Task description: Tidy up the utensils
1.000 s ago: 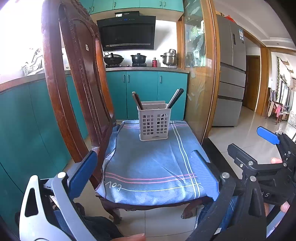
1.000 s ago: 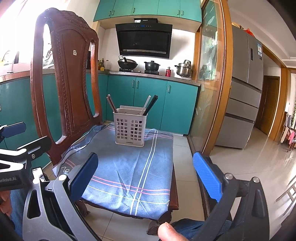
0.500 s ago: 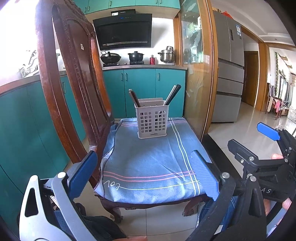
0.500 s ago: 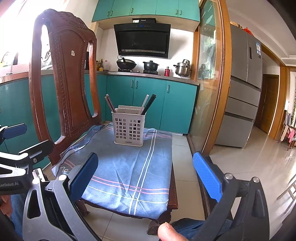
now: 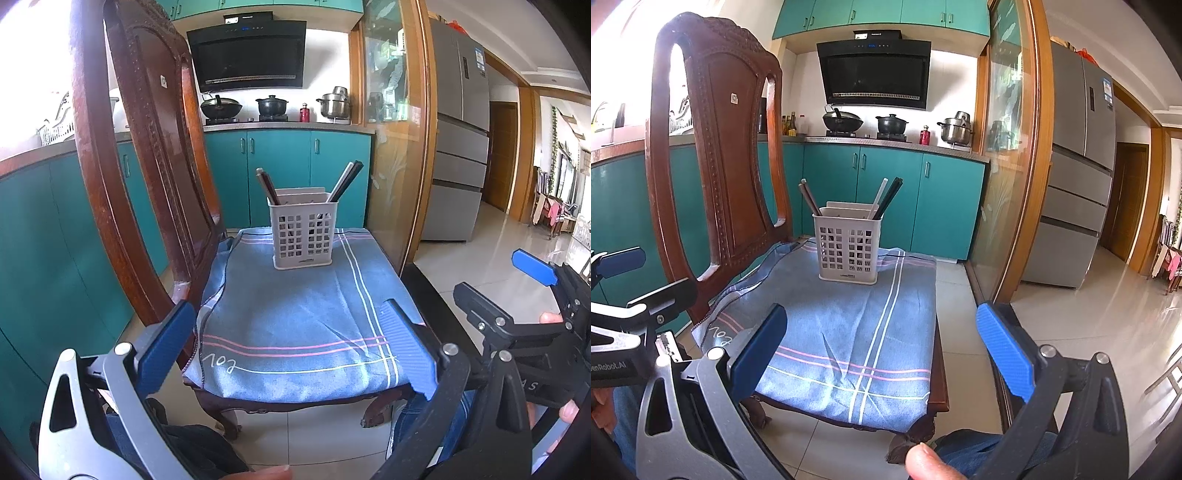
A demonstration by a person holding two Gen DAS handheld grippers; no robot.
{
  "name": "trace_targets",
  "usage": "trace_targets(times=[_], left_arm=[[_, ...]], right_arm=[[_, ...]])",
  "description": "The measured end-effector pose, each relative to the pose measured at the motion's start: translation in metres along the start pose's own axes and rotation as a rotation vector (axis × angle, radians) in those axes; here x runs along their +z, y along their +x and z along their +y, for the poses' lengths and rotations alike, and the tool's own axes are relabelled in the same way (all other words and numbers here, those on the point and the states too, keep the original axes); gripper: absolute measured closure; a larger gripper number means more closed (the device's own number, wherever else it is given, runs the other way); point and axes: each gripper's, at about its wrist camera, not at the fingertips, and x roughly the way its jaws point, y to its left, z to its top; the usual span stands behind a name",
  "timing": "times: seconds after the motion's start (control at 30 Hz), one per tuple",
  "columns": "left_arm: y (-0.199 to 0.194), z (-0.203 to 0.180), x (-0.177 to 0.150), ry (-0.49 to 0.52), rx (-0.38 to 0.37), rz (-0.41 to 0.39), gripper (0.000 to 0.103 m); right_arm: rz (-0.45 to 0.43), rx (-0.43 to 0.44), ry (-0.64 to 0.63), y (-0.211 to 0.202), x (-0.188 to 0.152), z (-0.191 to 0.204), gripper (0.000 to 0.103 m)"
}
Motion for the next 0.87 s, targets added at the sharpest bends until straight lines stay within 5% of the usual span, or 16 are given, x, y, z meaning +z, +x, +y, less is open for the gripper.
trace_targets(times=[0.87], left_arm=[[0.039,-0.009,-0.012,0.019,0.002,0.092,0.003]], right_arm=[[0.066,0.002,0.027,0.028,-0.017,-0.015,0.003]])
